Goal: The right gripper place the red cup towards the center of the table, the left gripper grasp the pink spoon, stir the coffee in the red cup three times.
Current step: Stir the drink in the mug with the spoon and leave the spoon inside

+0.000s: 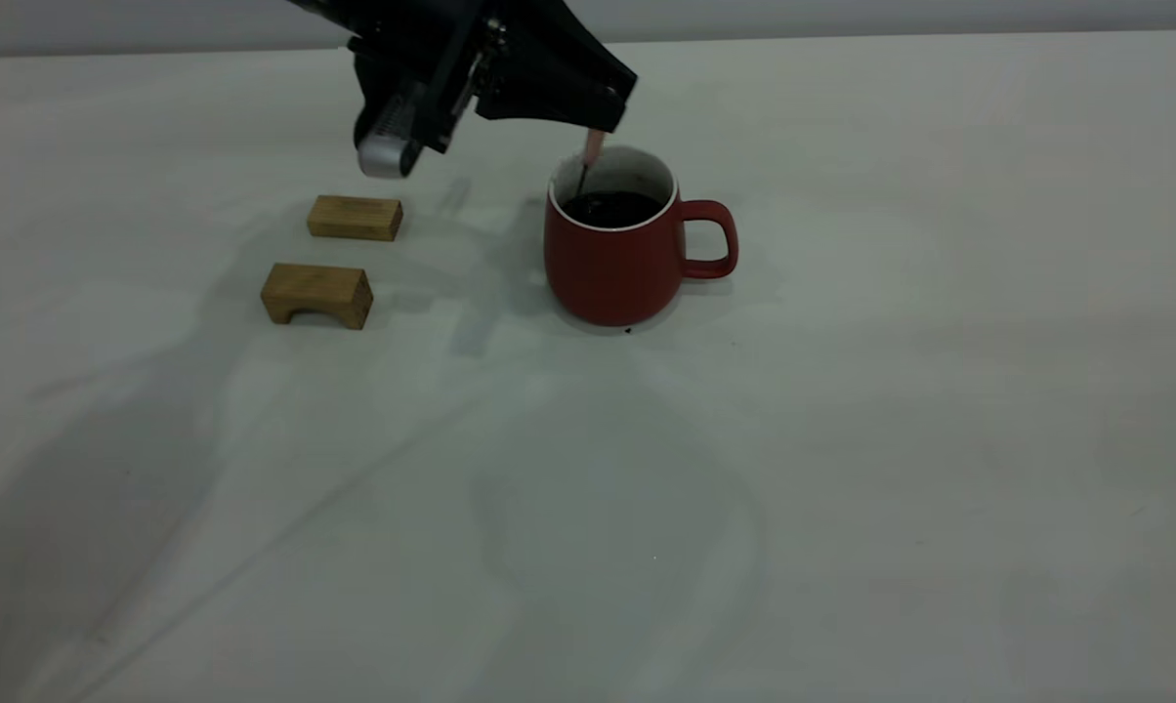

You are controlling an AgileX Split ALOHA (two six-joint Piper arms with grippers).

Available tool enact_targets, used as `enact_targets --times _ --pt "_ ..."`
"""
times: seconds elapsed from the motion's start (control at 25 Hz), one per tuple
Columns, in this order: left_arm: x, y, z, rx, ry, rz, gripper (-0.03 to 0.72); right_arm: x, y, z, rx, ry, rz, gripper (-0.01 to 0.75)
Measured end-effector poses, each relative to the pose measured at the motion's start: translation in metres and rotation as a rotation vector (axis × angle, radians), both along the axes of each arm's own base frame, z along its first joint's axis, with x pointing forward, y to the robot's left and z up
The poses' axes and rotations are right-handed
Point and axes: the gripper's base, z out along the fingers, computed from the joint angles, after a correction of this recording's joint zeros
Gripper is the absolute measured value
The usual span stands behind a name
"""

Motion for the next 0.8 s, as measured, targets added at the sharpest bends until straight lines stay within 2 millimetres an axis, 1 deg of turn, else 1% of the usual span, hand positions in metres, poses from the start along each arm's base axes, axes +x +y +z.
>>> enact_targets --times 0.12,0.28,0.48,0.68,0.8 --pt "0.0 -0.005 0.001 -0.028 -0.013 0.0 0.175 0.0 0.0 0.0 0.0 0.0 0.0 0.586" --pt "-0.004 -0.016 -0.004 -0.037 0.045 0.011 0.175 0.0 0.0 0.0 0.0 0.0 0.0 0.586" --pt "-0.008 -0.015 -0.009 0.035 0.083 -0.013 0.175 0.0 0.0 0.0 0.0 0.0 0.0 0.586" --pt "0.001 -0.015 0.002 0.067 0.011 -0.043 0.175 0.0 0.0 0.0 0.0 0.0 0.0 0.586" --pt "0.001 -0.023 0.006 0.062 -0.006 -0.059 0.175 0.0 0.0 0.0 -0.001 0.0 0.0 0.586"
